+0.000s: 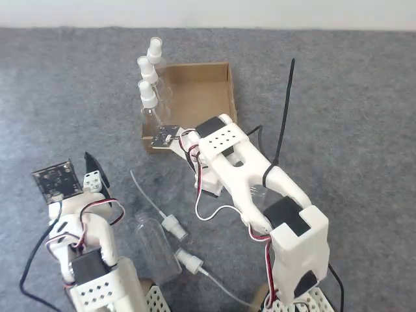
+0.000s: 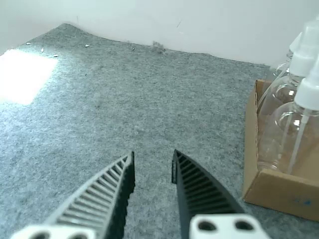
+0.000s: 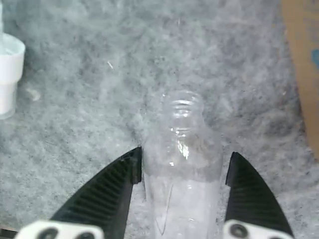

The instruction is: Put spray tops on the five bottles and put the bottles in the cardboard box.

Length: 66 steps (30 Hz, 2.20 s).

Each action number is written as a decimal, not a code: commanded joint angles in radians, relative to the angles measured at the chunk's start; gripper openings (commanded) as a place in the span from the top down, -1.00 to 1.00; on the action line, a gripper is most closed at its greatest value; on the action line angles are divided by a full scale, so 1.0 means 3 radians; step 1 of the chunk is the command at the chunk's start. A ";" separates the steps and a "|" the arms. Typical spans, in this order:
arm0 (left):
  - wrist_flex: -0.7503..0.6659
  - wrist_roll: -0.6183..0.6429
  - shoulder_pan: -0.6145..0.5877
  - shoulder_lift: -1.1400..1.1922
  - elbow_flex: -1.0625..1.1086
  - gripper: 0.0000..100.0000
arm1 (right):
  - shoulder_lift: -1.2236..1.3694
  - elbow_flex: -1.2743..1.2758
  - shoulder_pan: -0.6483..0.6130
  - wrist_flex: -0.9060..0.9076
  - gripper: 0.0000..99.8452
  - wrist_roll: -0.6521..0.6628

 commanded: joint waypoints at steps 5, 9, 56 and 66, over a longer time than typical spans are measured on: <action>-0.0102 -0.0031 -0.0015 -0.0051 -0.0043 0.76 | 0.0146 -0.0205 0.0023 0.0059 0.63 0.0020; -0.0102 -0.0031 -0.0015 -0.0051 -0.0043 0.76 | 0.0064 -0.0281 0.0028 0.0130 0.83 0.0010; -0.0102 -0.0031 -0.0015 -0.0051 -0.0043 0.76 | -0.0074 -0.0281 -0.0069 0.0217 0.83 0.0005; -0.0102 -0.0031 -0.0015 -0.0051 -0.0043 0.76 | -0.0647 -0.0113 -0.0043 0.0248 0.92 -0.0307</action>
